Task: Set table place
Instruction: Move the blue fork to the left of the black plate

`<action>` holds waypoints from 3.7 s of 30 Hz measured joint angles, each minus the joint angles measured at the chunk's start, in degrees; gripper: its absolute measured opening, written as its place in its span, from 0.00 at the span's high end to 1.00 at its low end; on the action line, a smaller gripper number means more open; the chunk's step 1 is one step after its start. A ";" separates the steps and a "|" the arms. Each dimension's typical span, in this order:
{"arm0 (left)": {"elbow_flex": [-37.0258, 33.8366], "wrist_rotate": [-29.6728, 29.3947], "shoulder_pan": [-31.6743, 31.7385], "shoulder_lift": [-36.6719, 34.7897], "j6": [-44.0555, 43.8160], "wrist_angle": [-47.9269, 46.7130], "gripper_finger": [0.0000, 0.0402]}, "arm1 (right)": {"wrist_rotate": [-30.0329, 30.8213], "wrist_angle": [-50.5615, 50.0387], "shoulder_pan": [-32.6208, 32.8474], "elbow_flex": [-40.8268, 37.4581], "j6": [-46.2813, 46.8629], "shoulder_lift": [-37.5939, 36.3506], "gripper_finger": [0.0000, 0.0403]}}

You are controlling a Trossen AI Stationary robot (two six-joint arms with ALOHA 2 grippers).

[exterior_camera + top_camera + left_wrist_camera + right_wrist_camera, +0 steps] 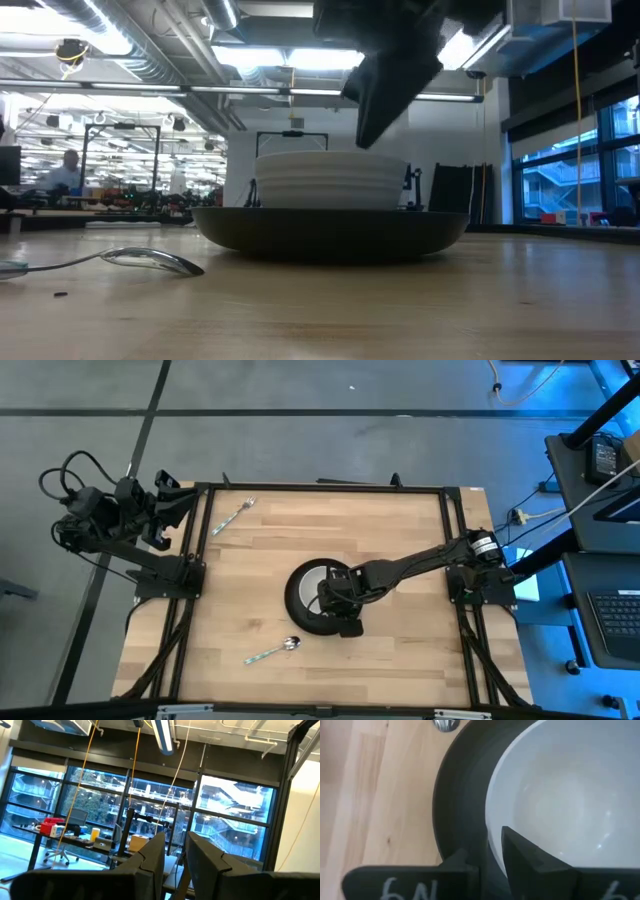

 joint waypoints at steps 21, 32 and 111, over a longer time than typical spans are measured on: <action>0.02 -1.14 -0.02 -0.02 -10.33 -5.00 0.82 | 0.20 -32.41 -1.50 33.30 0.02 -0.04 0.86; 0.00 -5.51 -0.01 2.76 -27.48 -25.19 0.82 | 17.73 -35.38 -2.14 48.10 -1.75 -1.96 0.86; 0.00 29.44 75.08 64.50 14.46 -48.89 0.82 | 16.59 -30.03 -3.56 48.79 5.79 -3.54 0.86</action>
